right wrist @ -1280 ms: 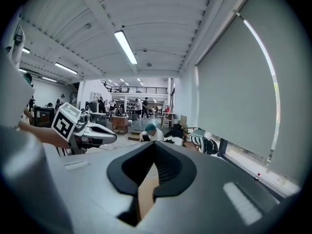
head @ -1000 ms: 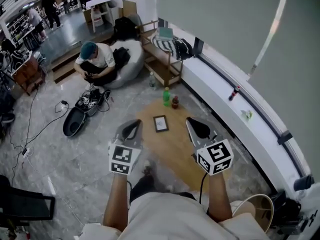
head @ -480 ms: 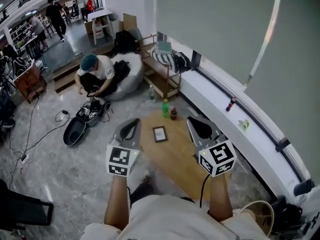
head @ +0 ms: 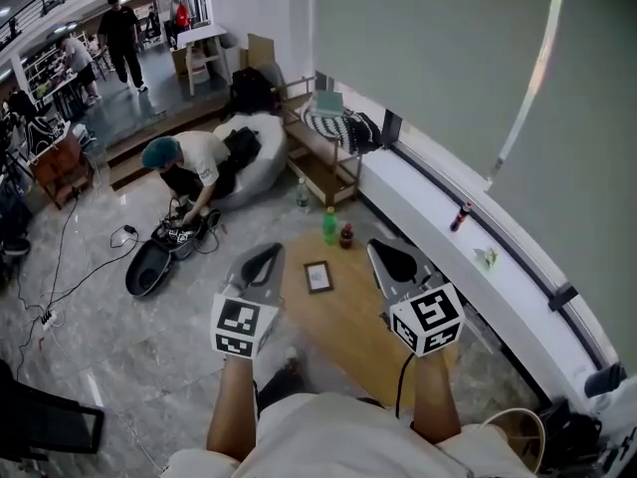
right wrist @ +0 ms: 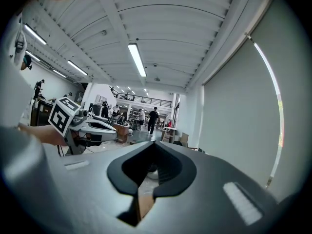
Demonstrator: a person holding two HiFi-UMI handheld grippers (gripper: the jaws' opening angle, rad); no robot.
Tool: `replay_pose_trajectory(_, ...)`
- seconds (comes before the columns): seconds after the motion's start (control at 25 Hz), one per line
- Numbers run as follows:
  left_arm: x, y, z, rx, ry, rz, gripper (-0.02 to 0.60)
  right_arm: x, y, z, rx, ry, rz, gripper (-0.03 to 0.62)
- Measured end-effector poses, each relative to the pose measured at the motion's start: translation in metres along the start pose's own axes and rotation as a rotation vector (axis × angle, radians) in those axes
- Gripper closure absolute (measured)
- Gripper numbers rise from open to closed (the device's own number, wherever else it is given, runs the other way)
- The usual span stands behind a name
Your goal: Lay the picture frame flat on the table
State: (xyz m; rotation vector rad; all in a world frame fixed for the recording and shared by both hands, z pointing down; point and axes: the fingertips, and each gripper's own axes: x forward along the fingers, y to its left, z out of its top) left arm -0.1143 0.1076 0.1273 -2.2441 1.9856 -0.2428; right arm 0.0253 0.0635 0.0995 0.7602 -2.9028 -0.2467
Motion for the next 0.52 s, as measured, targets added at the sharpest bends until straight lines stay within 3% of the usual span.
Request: replay_pose_trajectory(0.52, 0.027, 0.01, 0.0, 0.01, -0.002, -0.014, 0.571, 0.025, -0.019, 0.003, 0.0, -0.013, -0.013, 0.594)
